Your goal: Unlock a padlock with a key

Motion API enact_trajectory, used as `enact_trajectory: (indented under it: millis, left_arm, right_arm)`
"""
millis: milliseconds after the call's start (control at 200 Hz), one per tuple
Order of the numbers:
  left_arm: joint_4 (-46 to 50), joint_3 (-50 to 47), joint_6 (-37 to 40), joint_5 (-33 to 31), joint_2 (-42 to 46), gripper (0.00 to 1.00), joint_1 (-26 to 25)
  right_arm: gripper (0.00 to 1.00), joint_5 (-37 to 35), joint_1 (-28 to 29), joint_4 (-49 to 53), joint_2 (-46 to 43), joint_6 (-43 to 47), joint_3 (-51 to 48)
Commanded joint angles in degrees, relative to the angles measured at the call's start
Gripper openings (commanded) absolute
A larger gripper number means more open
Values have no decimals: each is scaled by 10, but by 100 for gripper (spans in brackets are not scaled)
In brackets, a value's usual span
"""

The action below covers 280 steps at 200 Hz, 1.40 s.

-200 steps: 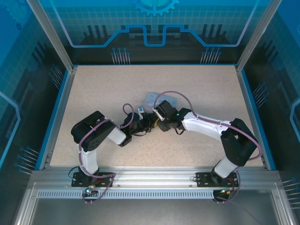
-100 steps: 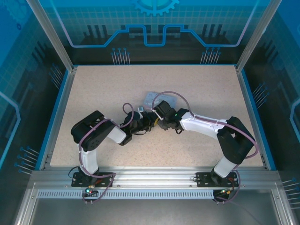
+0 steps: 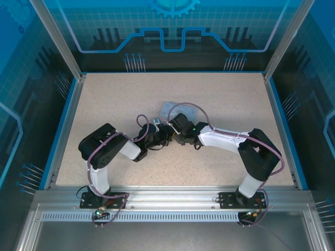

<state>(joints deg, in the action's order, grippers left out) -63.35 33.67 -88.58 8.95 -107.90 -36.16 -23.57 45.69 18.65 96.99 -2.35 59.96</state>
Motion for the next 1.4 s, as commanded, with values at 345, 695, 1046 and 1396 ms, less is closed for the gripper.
enact_trajectory:
  millis: [345, 695, 1046, 1396]
  left_arm:
    - [-19, 17, 6, 33, 23, 0, -7]
    - [-16, 10, 22, 33, 10, 0, -8]
    - [16, -27, 67, 47, 11, 16, -7]
    - [46, -49, 92, 57, 25, 40, -7]
  right_arm:
    - [0, 55, -14, -6, 9, -21, 21]
    - [44, 253, -107, -17, -100, -104, -56]
    - [48, 333, -131, -90, -91, -216, -112]
    - [49, 330, -135, -142, -57, -283, -126]
